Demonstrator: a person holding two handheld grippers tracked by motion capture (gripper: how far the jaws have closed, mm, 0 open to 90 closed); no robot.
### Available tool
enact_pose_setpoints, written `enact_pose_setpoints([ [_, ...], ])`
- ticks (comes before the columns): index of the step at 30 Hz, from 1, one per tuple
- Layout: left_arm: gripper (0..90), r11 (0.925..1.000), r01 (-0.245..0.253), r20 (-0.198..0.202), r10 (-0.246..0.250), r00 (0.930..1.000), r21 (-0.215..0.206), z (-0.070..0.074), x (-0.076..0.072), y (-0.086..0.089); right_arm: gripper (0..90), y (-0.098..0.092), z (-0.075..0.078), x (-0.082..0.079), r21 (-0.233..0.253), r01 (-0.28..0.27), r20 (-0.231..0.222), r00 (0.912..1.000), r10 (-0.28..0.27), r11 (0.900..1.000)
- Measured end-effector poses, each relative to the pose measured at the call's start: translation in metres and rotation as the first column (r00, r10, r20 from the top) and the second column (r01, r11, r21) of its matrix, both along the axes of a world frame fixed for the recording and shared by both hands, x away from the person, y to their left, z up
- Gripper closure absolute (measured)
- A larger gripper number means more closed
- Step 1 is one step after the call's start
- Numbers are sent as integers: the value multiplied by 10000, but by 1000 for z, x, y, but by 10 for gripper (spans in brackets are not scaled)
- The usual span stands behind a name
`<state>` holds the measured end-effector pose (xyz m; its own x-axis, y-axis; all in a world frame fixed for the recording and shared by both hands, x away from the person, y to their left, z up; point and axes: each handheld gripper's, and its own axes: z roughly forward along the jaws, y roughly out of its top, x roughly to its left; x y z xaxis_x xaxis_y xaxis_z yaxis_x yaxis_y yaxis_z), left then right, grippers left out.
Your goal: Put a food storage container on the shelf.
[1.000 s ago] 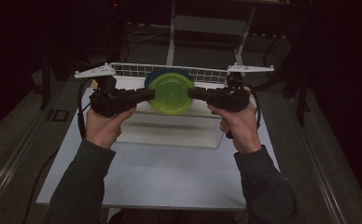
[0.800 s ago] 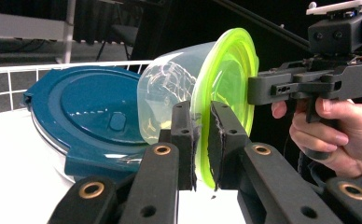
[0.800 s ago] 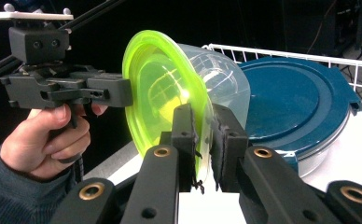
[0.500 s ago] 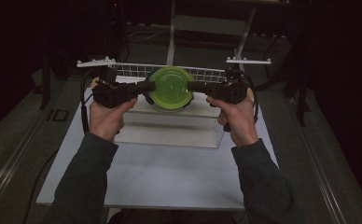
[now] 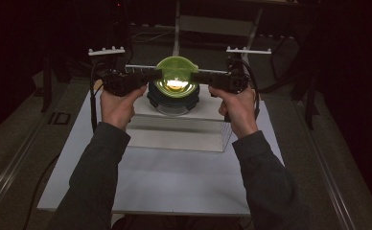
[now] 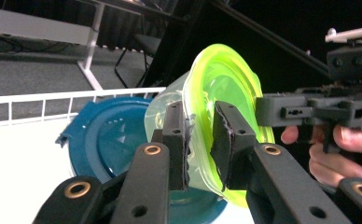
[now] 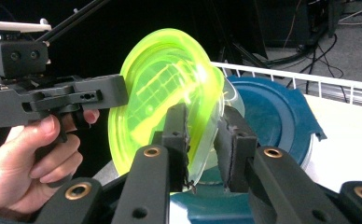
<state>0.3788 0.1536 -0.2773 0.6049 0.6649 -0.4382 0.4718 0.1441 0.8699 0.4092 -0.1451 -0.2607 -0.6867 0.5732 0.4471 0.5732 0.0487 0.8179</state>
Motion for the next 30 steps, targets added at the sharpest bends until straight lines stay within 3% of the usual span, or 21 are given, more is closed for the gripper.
enact_pose_setpoints([
  [5, 692, 9994, -318, -47, 317, 9995, -162, -3, 8, 1, 673, 3, -1, 9, -130, 104, -251, 9996, -108, 9999],
  [11, 630, 9992, -399, -87, 399, 9992, -78, -3, 14, -1, 592, 6, -4, 14, -106, 269, -281, 9992, -272, 9996],
  [15, 564, 9985, -487, -129, 491, 9987, 256, -2, 16, -5, 559, 8, -4, 14, -135, 213, -229, 9995, -216, 9997],
  [19, 518, 9982, -565, -243, 569, 9981, 185, -3, 16, -7, 520, 6, -2, 14, -22, 316, -227, 9992, -316, 9995],
  [22, 500, 9997, -234, -495, 237, 9985, 65, -4, 17, -7, 493, 5, -1, 14, 36, 361, -180, 9992, -361, 9993],
  [25, 482, 9999, -139, -465, 140, 9988, 16, -4, 14, -8, 489, 3, 0, 14, 144, 353, -191, 9992, -350, 9993],
  [30, 470, 9987, 102, -792, -142, 9968, -498, -7, 14, -7, 473, 3, 2, 12, 149, 394, -134, 9991, -392, 9991],
])
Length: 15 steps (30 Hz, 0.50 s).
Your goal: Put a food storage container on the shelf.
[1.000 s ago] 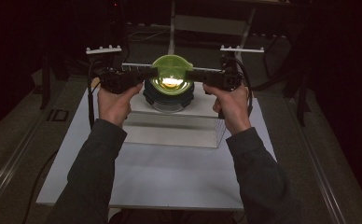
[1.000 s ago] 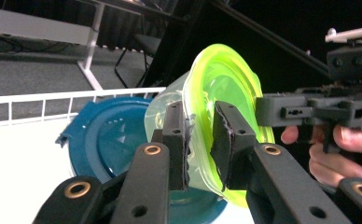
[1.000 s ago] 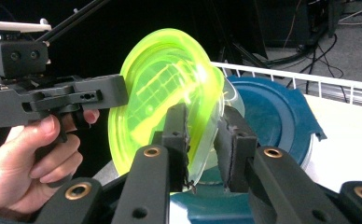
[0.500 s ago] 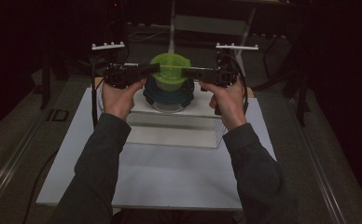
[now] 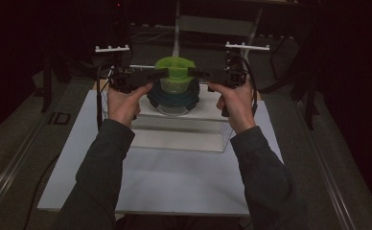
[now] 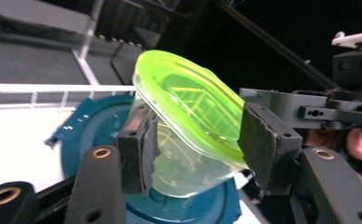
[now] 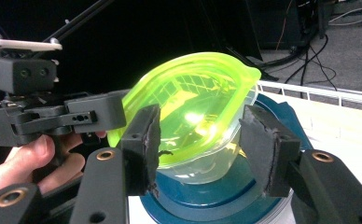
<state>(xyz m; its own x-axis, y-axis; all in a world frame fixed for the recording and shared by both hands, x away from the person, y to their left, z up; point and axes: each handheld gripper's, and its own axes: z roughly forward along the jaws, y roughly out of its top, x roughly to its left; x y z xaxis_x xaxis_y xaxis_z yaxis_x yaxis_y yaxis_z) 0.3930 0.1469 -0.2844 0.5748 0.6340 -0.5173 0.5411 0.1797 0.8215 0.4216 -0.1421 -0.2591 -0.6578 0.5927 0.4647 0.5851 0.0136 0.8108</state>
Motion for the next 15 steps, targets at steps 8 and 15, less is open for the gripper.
enact_pose_setpoints([
  [8, 413, 9998, -61, 73, 62, 10000, -187, -2, -1, 5, 456, 0, 0, -1, -13, -74, 130, 9999, 74, 10000],
  [15, 351, 9994, -259, 301, 266, 9992, -233, 1, -5, 13, 439, -4, 2, -2, -35, 97, 262, 9996, -96, 9999],
])
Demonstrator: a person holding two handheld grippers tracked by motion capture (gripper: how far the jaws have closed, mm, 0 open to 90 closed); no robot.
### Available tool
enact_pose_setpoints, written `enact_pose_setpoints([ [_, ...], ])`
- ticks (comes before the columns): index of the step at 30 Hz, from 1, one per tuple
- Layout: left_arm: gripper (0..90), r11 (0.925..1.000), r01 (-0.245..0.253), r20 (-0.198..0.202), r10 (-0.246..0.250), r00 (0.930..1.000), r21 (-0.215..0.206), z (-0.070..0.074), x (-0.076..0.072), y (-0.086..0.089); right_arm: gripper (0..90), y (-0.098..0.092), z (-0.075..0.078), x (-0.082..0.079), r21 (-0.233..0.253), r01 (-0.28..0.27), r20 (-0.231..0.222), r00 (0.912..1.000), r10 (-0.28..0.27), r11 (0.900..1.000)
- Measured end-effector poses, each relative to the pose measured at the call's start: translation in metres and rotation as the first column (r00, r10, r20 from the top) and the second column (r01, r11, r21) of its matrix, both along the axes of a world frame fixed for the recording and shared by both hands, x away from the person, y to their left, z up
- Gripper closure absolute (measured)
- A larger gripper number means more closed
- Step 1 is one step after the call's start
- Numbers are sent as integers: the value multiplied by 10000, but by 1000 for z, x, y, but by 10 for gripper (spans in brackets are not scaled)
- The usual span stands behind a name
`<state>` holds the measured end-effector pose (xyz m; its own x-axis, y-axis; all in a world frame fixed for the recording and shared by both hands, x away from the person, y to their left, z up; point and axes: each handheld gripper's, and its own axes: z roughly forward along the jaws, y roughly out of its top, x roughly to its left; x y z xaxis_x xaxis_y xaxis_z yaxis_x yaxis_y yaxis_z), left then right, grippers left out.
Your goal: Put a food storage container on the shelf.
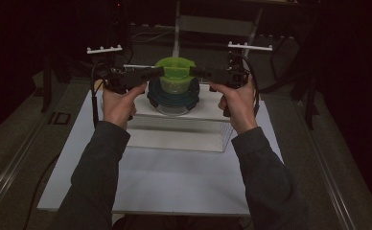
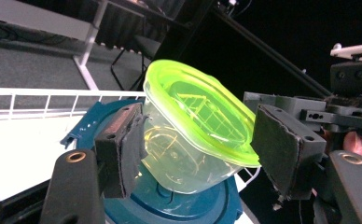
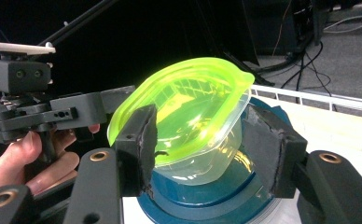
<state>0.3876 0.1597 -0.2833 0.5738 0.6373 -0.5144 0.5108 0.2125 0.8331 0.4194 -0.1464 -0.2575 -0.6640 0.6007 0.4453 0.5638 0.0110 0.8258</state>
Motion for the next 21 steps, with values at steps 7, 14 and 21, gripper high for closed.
enact_pose_setpoints([
  [7, 347, 9997, -226, 161, 225, 9996, 55, 3, -4, 9, 430, -8, 2, -2, 119, 180, 109, 9998, -181, 9998],
  [14, 348, 9982, -552, 236, 547, 9982, 222, 4, -8, 18, 426, -20, -2, -2, 314, 467, 76, 9989, -470, 9984],
  [21, 350, 9976, -662, 223, 657, 9976, 208, 4, -8, 22, 424, -32, -7, -2, 377, 668, -21, 9978, -667, 9971],
])
